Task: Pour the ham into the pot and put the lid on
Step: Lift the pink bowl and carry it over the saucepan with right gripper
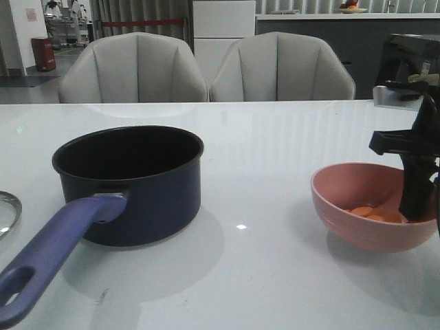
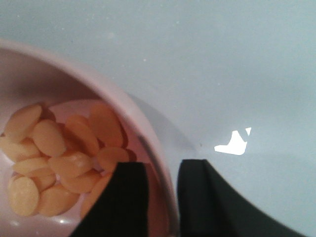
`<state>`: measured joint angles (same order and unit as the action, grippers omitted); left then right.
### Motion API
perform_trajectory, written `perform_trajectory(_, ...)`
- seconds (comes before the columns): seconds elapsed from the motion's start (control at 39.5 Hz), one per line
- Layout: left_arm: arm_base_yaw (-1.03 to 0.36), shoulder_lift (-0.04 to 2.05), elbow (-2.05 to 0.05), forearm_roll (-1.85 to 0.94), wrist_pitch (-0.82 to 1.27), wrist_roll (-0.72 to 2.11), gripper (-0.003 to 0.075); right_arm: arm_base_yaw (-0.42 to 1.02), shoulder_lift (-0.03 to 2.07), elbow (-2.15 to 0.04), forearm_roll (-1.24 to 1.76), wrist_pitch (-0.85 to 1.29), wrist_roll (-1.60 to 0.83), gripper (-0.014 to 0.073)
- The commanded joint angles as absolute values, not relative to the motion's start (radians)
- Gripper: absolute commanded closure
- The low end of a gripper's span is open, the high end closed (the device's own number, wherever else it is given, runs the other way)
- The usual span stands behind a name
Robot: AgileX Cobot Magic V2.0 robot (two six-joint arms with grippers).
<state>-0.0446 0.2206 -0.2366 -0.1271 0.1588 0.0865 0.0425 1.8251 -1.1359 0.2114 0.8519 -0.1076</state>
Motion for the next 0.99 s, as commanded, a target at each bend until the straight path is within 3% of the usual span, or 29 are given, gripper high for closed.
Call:
perform_trajectory(0.0, -0.051, 0.228, -0.263, -0.136, 0.071, 0.086, 0.0125, 0.039, 1.793, -1.180, 0.230, 0.861, -0.126, 0.0453)
perform_trajectory(0.33, -0.051, 0.228, -0.263, -0.136, 0.071, 0.086, 0.0125, 0.082, 1.720, -1.369, 0.238, 0.956, -0.126, 0.0455)
perform_trajectory(0.71, -0.051, 0.228, -0.263, -0.136, 0.071, 0.086, 0.0125, 0.426, 1.722, -1.702, 0.109, 0.951, -0.121, 0.0455)
perform_trajectory(0.96, -0.051, 0.228, -0.263, -0.136, 0.071, 0.086, 0.0125, 0.631, 1.795, -1.780, -0.220, 0.865, 0.038, 0.0455)
